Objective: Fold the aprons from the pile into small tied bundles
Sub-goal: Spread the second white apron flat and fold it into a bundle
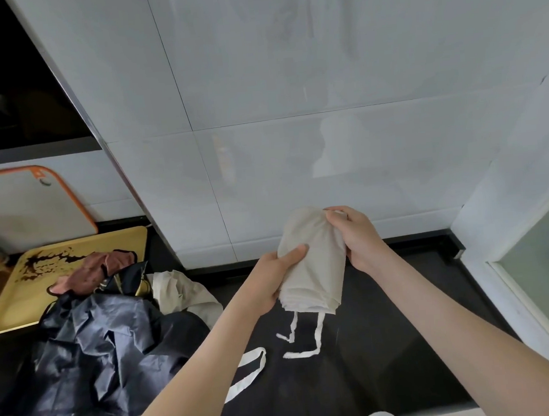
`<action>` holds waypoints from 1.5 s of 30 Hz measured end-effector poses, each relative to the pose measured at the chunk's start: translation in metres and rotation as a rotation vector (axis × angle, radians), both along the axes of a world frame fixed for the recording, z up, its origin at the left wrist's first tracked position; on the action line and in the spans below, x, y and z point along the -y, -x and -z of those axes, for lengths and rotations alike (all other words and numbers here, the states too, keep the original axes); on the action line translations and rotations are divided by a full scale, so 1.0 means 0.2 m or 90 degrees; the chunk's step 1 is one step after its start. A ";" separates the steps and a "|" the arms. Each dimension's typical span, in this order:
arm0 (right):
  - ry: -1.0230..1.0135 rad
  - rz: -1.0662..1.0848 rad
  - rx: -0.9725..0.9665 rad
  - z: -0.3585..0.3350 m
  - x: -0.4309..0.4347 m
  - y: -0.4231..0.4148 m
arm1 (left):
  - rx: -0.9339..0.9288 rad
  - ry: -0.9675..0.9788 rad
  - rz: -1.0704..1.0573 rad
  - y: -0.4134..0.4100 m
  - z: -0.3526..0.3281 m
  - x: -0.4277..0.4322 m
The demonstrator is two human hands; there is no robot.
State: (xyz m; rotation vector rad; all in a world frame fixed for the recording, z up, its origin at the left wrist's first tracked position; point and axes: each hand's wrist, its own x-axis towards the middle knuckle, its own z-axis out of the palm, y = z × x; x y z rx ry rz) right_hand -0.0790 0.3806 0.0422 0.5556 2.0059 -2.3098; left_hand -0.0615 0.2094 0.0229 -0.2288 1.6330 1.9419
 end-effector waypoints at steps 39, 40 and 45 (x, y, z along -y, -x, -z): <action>-0.175 -0.292 -0.027 -0.10 -0.03 -0.29 | 0.073 -0.350 -0.252 -0.04 -0.04 -0.04; -0.056 -0.280 -0.004 -0.12 -0.06 -0.28 | 0.044 -0.326 -0.182 -0.04 -0.05 -0.02; 0.225 -0.235 0.038 -0.18 -0.02 -0.30 | -0.038 -0.152 0.005 -0.08 -0.17 -0.06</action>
